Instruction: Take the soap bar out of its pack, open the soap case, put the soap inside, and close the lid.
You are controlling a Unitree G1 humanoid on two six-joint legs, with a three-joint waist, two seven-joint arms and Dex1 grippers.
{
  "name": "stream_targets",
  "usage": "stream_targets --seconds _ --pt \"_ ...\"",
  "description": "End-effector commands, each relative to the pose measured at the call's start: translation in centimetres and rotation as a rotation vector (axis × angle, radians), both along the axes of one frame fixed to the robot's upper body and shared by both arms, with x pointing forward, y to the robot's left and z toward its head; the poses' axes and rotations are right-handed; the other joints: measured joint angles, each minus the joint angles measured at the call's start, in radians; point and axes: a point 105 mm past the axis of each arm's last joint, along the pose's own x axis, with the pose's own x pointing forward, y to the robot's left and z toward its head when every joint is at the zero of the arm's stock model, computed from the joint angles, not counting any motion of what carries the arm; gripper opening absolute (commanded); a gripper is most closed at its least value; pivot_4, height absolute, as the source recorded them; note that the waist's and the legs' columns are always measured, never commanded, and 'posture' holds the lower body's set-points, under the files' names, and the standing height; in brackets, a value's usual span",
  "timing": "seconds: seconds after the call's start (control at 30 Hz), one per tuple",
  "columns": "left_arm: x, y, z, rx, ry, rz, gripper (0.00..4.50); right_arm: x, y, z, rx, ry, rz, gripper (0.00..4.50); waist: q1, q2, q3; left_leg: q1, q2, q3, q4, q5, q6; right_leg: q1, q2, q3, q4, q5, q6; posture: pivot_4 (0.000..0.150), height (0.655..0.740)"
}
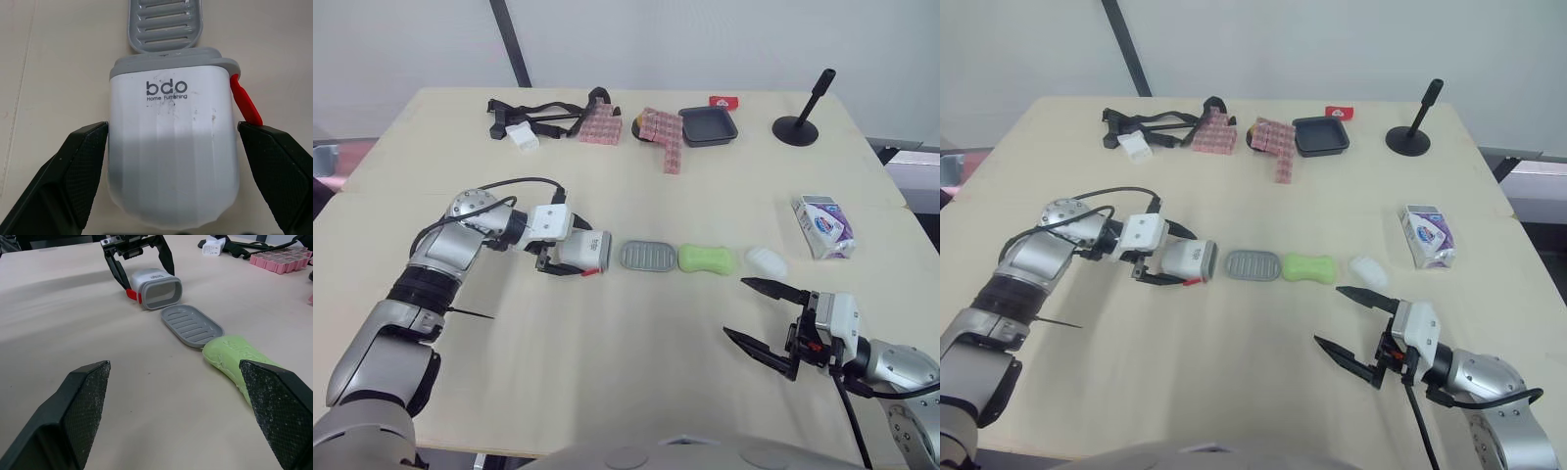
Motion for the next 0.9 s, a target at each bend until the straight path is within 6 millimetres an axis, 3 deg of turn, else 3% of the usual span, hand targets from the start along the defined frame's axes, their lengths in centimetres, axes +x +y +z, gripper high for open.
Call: stream_targets --seconds 0.03,0.27,0.5,0.67,0.9 --pt "0.0 0.0 3.3 -0.126 -0.039 -0.008 4.5 0.0 -0.1 0.9 -0.011 -0.038 0.014 4.5 0.0 0.0 0.0 0.0 0.0 0.0 0.0 0.0 0.0 0.0 0.0 0.0 0.0 0.0 0.0 0.15 0.74" --pt "-1.8 -0.5 7.5 -0.45 -0.011 0.049 4.5 0.5 -0.2 1.4 -0.045 -0.034 0.025 4.5 -0.004 0.0 0.0 0.0 0.0 0.0 0.0 0.0 0.0 0.0 0.0 0.0 0.0 0.0 0.0 0.15 0.74" --pt "-8.5 1.6 3.0 -0.504 0.089 0.213 4.5 2.4 -0.6 3.5 -0.132 0.006 0.016 4.5 -0.016 -0.002 0.001 0.0 0.001 0.0 -0.004 0.0 -0.001 0.001 0.002 -0.001 -0.004 0.0 0.0 0.15 0.74" --pt "-10.8 3.1 0.6 -0.51 0.108 0.335 4.5 4.1 -0.3 4.9 -0.233 0.025 0.072 4.5 -0.005 -0.002 0.001 0.008 0.0 -0.001 -0.007 0.0 0.0 0.007 0.0 -0.002 -0.006 0.0 0.0 0.15 0.74" --pt "-12.5 3.5 -1.5 -0.486 0.145 0.344 4.5 6.8 0.2 4.7 -0.432 0.104 0.176 4.5 -0.008 -0.002 0.0 0.01 0.001 -0.001 -0.009 -0.001 0.003 0.009 0.001 -0.002 -0.008 0.0 0.0 0.15 0.74"
